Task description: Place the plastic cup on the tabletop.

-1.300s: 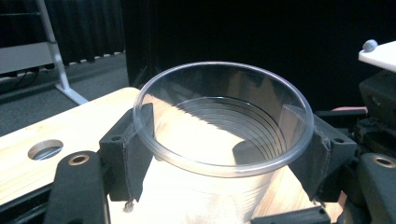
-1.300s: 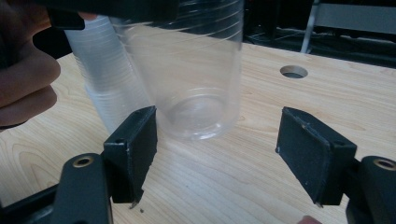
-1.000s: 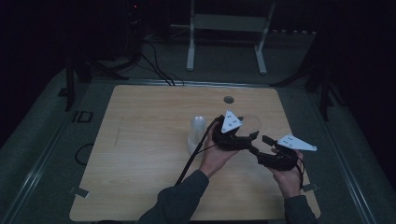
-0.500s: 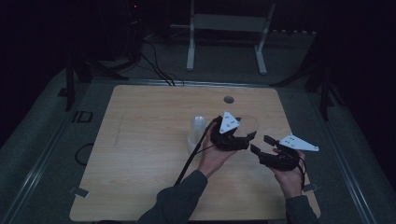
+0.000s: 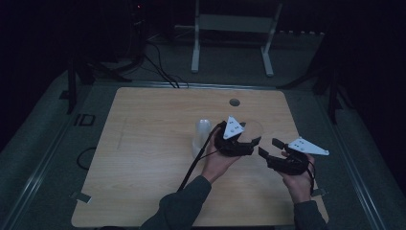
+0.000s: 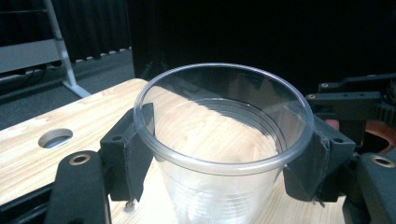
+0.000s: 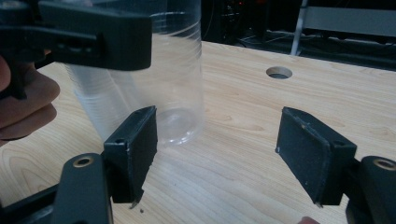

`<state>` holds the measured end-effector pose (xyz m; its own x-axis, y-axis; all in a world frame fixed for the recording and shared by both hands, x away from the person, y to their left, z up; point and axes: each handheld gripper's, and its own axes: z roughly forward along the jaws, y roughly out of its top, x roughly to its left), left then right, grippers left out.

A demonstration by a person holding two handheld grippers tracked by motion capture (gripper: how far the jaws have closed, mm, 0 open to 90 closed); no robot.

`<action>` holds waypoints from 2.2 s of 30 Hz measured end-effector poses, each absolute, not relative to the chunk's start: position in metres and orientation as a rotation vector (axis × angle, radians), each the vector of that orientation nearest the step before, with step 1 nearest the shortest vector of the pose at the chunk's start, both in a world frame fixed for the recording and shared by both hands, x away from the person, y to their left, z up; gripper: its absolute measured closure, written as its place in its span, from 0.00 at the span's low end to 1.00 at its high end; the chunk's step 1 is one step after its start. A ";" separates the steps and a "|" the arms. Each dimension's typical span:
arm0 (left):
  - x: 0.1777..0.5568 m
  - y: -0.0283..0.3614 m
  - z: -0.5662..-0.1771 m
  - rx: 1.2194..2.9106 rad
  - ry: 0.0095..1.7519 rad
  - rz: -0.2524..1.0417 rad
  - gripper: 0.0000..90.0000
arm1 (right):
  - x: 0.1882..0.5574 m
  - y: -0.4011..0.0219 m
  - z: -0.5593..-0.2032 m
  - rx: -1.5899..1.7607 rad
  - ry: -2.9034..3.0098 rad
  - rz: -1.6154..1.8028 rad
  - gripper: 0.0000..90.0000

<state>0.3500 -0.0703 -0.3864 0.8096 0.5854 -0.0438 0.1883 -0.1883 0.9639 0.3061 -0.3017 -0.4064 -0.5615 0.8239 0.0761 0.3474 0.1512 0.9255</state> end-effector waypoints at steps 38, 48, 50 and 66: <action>0.352 -0.070 -0.421 1.772 0.599 0.433 0.32 | 0.304 -0.310 -0.401 1.118 1.953 1.396 0.32; 0.352 -0.070 -0.427 1.764 0.595 0.426 0.32 | 0.304 -0.310 -0.401 1.120 1.950 1.399 0.32; 0.352 -0.071 -0.429 1.768 0.593 0.421 0.32 | 0.304 -0.310 -0.400 1.120 1.948 1.399 0.32; 0.352 -0.075 -0.441 1.784 0.597 0.400 0.32 | 0.304 -0.310 -0.399 1.117 1.941 1.402 0.32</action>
